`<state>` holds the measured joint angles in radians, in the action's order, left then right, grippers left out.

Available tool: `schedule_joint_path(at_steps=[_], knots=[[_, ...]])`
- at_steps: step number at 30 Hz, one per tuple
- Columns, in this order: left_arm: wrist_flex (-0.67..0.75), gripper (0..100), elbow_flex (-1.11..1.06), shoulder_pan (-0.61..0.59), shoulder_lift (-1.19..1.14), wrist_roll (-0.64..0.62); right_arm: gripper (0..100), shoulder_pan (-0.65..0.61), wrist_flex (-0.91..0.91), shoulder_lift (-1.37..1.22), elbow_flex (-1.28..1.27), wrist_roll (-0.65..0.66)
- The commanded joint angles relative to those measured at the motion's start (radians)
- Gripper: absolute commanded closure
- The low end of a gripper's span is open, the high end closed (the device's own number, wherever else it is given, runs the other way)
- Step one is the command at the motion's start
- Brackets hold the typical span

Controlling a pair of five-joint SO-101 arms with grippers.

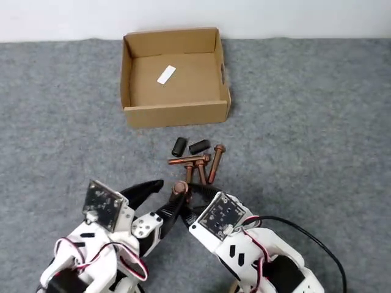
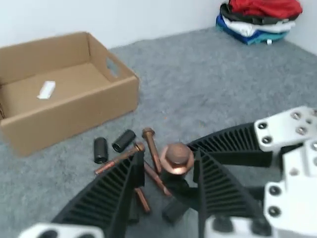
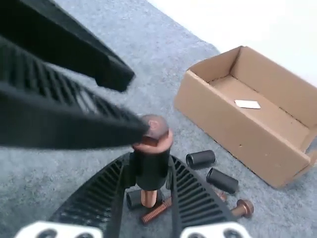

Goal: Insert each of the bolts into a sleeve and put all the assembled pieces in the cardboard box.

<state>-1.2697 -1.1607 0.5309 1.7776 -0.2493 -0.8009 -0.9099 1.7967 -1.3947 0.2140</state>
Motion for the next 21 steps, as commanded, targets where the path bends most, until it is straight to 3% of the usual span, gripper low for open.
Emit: schedule_joint_path(at_steps=[1, 5, 9, 13, 17, 21], knots=[[0.034, 83, 0.004, 0.04, -0.009, -0.044, 99.1, 0.012, 0.028, 0.007, 0.021, 0.008], [0.071, 83, 0.05, 0.041, -0.008, -0.052, 99.1, 0.021, 0.024, 0.008, 0.028, 0.008], [0.068, 85, 0.171, 0.012, -0.009, -0.052, 99.1, 0.116, 0.027, 0.008, 0.029, 0.0], [0.071, 99, 0.252, -0.14, -0.005, 0.014, 99.1, 0.206, 0.028, 0.008, 0.032, -0.077], [0.063, 100, 0.249, -0.333, -0.005, 0.12, 99.1, 0.314, 0.022, -0.013, 0.066, -0.264], [0.061, 100, 0.143, -0.519, -0.003, 0.144, 99.1, 0.415, 0.028, -0.15, 0.18, -0.351]])
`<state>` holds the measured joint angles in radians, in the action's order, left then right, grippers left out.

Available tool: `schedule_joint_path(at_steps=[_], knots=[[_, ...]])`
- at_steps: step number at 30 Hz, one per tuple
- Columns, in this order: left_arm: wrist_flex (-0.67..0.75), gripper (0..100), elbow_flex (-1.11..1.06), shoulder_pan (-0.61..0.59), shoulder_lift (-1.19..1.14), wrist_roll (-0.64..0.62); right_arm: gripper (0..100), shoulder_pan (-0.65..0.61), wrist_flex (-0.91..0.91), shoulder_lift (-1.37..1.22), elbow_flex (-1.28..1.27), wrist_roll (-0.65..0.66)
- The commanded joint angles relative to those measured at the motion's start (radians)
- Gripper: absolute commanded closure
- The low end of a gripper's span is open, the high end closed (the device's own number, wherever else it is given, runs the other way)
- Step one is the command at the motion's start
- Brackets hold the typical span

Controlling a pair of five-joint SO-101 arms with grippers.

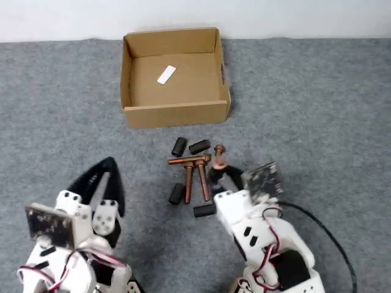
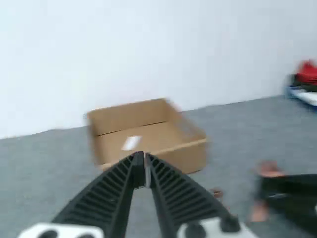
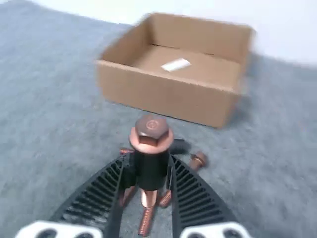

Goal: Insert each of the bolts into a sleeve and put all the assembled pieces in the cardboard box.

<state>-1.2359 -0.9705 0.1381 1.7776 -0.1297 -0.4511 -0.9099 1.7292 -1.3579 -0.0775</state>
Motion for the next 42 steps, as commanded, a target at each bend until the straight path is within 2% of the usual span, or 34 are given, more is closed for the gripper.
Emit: schedule_joint_path(at_steps=[1, 7, 10, 13, 17, 22, 28, 32, 34, 38, 42], knots=[[0.028, 100, -0.085, -0.169, -0.003, 0.023, 99.1, 0.077, 0.028, -0.148, 0.187, -0.068], [0.037, 100, -0.309, -0.362, -0.003, 0.025, 99.1, 0.09, 0.047, -0.667, 0.535, -0.081], [0.037, 100, -0.371, -0.422, -0.003, 0.023, 99.1, 0.091, 0.134, -0.926, 0.707, -0.074], [0.037, 100, -0.407, -0.47, -0.003, 0.021, 99.1, 0.09, 0.263, -1.167, 0.862, 0.002], [0.037, 100, -0.42, -0.488, -0.003, 0.02, 99.1, 0.087, 0.426, -1.438, 1.051, 0.104], [0.038, 100, -0.42, -0.488, -0.003, 0.02, 99.1, 0.074, 0.513, -1.689, 1.267, 0.17], [0.038, 100, -0.42, -0.488, -0.003, 0.02, 96.9, 0.064, 0.555, -1.893, 1.402, 0.281], [0.038, 100, -0.42, -0.488, -0.003, 0.023, 83.3, 0.062, 0.547, -1.959, 1.43, 0.331], [0.038, 100, -0.42, -0.488, -0.003, 0.025, 80.5, 0.062, 0.524, -1.965, 1.433, 0.333], [0.038, 100, -0.42, -0.488, -0.003, 0.025, 85.7, 0.062, 0.516, -1.962, 1.433, 0.328], [0.038, 100, -0.42, -0.488, -0.003, 0.026, 95.8, 0.062, 0.447, -1.9, 1.433, 0.325]])
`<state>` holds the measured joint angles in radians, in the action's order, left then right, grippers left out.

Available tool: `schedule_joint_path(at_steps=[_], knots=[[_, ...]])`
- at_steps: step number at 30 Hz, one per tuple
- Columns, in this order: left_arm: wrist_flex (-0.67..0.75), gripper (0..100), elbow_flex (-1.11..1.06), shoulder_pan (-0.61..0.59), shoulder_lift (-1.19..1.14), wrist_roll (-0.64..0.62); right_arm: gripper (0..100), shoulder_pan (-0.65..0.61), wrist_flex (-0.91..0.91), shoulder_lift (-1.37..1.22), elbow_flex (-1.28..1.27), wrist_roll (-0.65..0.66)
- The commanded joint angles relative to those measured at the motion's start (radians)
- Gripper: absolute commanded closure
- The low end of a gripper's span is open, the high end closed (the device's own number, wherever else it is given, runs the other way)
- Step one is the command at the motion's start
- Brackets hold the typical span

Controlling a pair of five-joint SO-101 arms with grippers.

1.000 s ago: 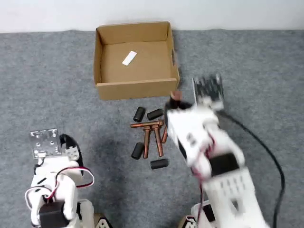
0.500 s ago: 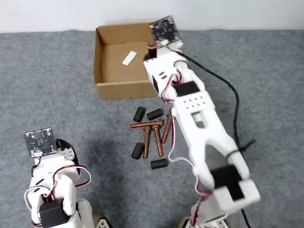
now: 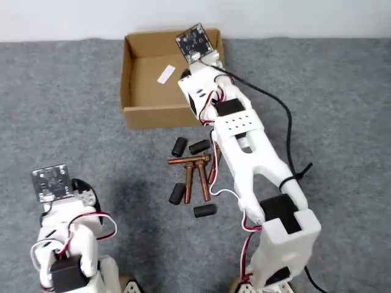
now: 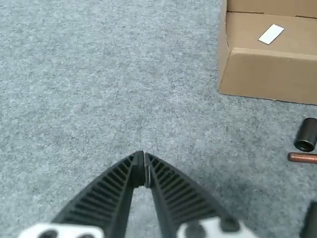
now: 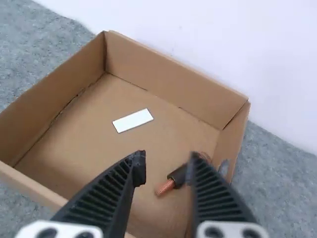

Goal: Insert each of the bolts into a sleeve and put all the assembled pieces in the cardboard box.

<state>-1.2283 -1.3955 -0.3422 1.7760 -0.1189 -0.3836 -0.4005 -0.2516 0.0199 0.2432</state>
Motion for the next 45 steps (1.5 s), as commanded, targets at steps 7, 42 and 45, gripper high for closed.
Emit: schedule_joint_path(at_steps=[7, 42, 45], knots=[[0.031, 100, 0.005, -0.008, -0.002, 0.015, 99.0, -0.007, -0.463, 0.266, 0.055, -0.213], [0.029, 100, 0.008, -0.011, -0.002, 0.015, 98.9, -0.269, -1.391, 0.196, 0.052, 0.186], [0.029, 100, 0.008, -0.015, -0.002, 0.017, 98.9, -0.268, -1.394, 0.186, 0.041, 0.288]])
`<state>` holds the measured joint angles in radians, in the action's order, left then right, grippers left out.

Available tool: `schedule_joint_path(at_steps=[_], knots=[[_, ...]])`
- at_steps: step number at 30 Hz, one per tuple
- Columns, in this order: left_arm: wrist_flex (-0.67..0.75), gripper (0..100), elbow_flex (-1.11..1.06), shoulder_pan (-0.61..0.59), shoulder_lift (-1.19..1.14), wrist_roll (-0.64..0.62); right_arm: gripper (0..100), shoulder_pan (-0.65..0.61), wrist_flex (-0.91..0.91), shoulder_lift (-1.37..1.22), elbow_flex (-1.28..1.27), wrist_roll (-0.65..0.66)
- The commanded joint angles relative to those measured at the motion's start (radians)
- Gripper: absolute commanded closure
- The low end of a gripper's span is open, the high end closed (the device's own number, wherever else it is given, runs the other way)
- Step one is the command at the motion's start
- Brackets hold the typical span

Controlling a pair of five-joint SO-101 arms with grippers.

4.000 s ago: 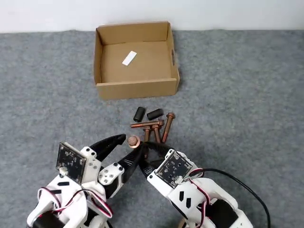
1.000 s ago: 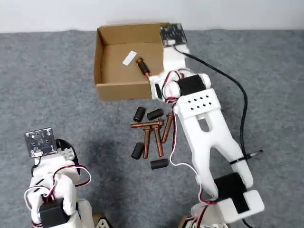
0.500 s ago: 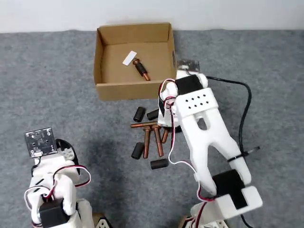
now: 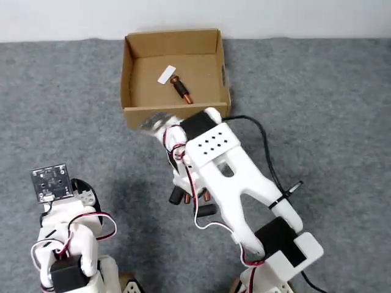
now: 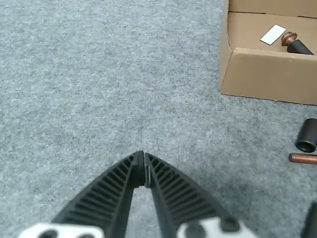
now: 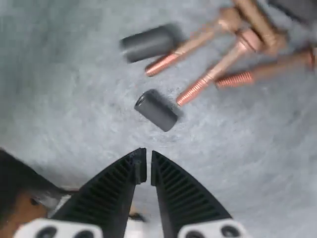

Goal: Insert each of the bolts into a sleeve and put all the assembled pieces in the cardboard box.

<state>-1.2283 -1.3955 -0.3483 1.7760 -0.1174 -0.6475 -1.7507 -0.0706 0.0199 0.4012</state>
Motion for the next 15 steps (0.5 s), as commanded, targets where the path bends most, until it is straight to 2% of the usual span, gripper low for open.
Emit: schedule_joint_path(at_steps=[1, 4, 7, 11, 13, 15], knots=[[0.031, 100, 0.008, -0.023, -0.002, 0.015, 98.9, -0.002, -0.044, 0.013, 0.028, 0.167], [0.071, 100, 0.004, -0.098, -0.002, 0.015, 98.7, -0.007, -0.045, 0.015, -0.029, 0.299], [0.089, 100, -0.004, -0.183, -0.002, 0.02, 97.2, -0.015, -0.039, 0.013, -0.104, 0.322], [0.092, 100, -0.059, -0.21, -0.002, 0.101, 85.7, -0.016, -0.021, 0.015, -0.18, 0.394], [0.092, 100, -0.077, -0.21, -0.002, 0.103, 80.1, -0.013, 0.007, 0.015, -0.193, 0.434], [0.092, 100, -0.088, -0.21, -0.002, 0.103, 79.4, -0.013, 0.044, 0.012, -0.204, 0.477]])
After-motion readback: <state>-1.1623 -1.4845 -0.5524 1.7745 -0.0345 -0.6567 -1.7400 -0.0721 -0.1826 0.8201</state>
